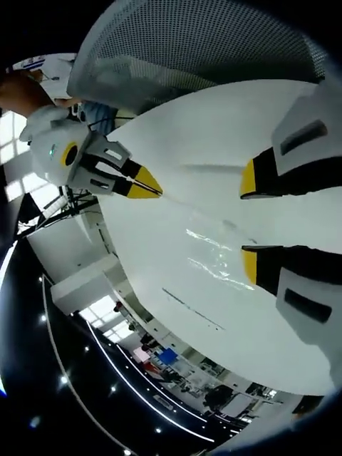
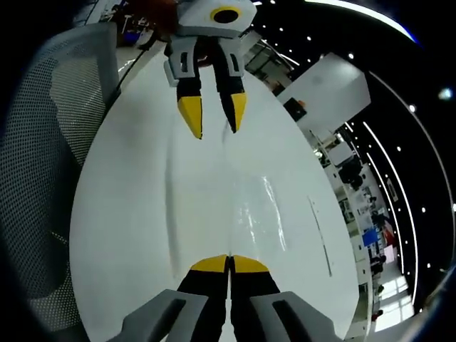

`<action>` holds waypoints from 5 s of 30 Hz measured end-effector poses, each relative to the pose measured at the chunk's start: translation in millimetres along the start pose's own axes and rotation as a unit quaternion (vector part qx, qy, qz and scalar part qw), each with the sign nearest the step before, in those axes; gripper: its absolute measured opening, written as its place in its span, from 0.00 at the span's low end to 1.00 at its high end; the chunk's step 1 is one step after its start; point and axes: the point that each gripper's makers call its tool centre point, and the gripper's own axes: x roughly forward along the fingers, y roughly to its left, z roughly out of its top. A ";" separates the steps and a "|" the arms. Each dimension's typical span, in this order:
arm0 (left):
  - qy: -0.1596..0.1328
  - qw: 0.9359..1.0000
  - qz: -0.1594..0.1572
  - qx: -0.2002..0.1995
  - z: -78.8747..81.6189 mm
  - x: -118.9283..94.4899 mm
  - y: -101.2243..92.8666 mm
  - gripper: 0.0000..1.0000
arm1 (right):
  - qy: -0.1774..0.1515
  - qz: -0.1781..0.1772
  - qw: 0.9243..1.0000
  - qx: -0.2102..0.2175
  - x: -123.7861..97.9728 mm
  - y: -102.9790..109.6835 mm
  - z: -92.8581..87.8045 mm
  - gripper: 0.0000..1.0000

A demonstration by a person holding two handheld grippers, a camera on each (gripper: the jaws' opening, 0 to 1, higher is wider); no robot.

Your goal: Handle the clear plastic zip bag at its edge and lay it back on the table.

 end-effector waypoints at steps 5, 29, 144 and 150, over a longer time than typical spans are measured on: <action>0.013 0.999 -0.010 0.029 -2.4 3.5 -2.9 0.09 | -0.005 0.001 1.000 0.008 -2.6 -1.2 0.8 0.00; 0.038 0.995 -0.025 0.083 -4.5 9.2 -9.4 0.00 | -0.017 0.003 0.999 0.031 -11.5 -6.6 2.3 0.00; 0.038 0.992 -0.071 0.096 21.9 9.2 -33.3 0.00 | -0.083 0.090 0.992 -0.022 20.4 23.8 82.9 0.00; 0.035 0.990 -0.074 0.112 20.3 7.6 -34.3 0.00 | -0.081 0.092 0.992 -0.025 19.5 26.5 84.5 0.00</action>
